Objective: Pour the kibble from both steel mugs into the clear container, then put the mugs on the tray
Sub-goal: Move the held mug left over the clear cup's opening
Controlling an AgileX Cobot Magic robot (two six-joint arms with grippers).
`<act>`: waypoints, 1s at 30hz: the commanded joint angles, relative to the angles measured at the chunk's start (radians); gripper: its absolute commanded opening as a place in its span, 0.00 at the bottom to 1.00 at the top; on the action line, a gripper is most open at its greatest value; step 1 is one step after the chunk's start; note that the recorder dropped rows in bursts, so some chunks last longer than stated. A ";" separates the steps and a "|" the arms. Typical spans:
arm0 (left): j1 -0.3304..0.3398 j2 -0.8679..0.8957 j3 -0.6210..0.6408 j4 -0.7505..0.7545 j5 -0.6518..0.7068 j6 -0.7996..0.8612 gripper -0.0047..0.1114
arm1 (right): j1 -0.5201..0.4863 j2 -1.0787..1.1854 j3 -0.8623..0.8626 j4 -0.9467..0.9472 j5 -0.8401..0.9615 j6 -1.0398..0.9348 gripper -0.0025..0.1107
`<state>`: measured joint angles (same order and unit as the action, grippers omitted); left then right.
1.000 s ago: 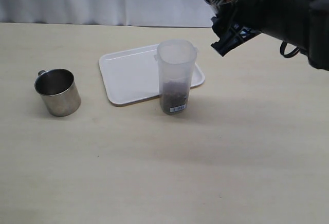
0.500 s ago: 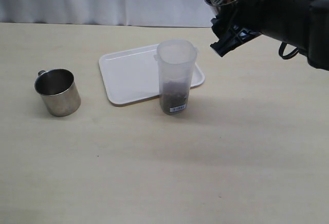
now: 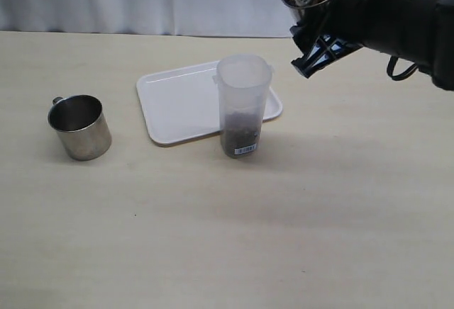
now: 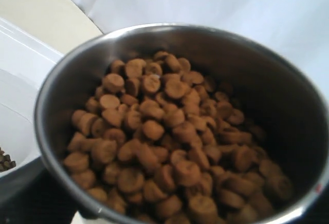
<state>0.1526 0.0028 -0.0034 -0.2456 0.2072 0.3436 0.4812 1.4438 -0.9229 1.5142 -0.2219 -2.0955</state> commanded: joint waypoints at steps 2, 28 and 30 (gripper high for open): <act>-0.004 -0.003 0.003 0.000 -0.010 0.000 0.04 | -0.083 -0.004 0.016 -0.416 0.138 0.532 0.06; -0.004 -0.003 0.003 0.000 -0.010 0.000 0.04 | -0.096 0.029 -0.035 -2.448 0.222 2.385 0.06; -0.004 -0.003 0.003 0.000 -0.010 0.000 0.04 | -0.051 0.061 -0.068 -2.522 0.315 2.385 0.06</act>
<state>0.1526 0.0028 -0.0034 -0.2456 0.2072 0.3436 0.3958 1.4848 -0.9572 -0.9360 0.0314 0.2919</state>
